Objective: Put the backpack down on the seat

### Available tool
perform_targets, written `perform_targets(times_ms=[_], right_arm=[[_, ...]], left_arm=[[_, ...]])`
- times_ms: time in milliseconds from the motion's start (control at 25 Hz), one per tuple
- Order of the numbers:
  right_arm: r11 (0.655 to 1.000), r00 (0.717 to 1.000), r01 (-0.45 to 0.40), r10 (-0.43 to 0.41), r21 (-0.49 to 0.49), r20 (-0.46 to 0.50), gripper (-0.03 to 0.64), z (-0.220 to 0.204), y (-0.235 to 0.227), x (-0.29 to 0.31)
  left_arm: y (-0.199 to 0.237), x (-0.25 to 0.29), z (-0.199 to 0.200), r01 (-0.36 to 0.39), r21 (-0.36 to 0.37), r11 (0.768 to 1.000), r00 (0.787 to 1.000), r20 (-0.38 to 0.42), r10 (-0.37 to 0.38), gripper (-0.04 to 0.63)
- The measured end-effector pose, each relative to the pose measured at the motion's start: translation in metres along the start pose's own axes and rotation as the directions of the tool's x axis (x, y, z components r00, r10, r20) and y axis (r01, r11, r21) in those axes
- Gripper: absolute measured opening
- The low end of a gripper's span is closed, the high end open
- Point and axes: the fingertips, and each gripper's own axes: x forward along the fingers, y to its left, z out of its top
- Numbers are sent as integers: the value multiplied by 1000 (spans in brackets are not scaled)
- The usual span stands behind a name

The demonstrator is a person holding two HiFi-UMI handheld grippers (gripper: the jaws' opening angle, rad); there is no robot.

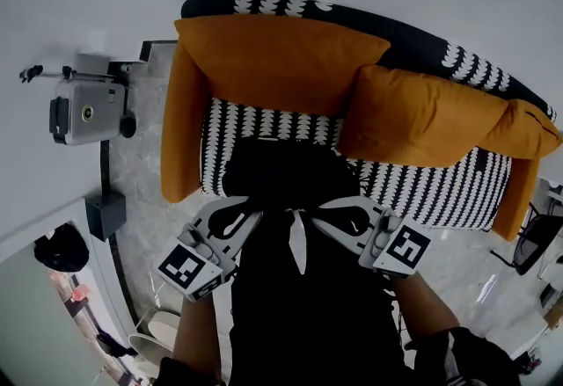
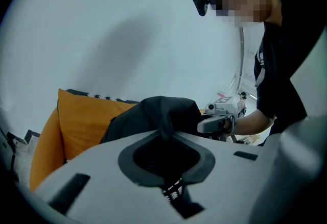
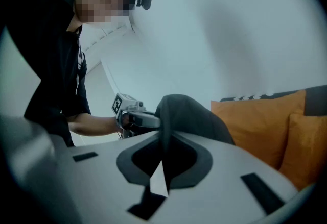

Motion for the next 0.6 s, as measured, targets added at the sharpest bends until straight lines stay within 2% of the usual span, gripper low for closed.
perform_targets(times_ms=[280,600], right_arm=[[997,997,71,-71,38,-3,29,-11,-27,5],[988,989,149,-149,49,-5,29,-18,-53,6]], left_arm=[[20,26,-3,98,-16,995,994,-41,-99,37],[35,49,-10,201,5,980,974,-107,-199,37]])
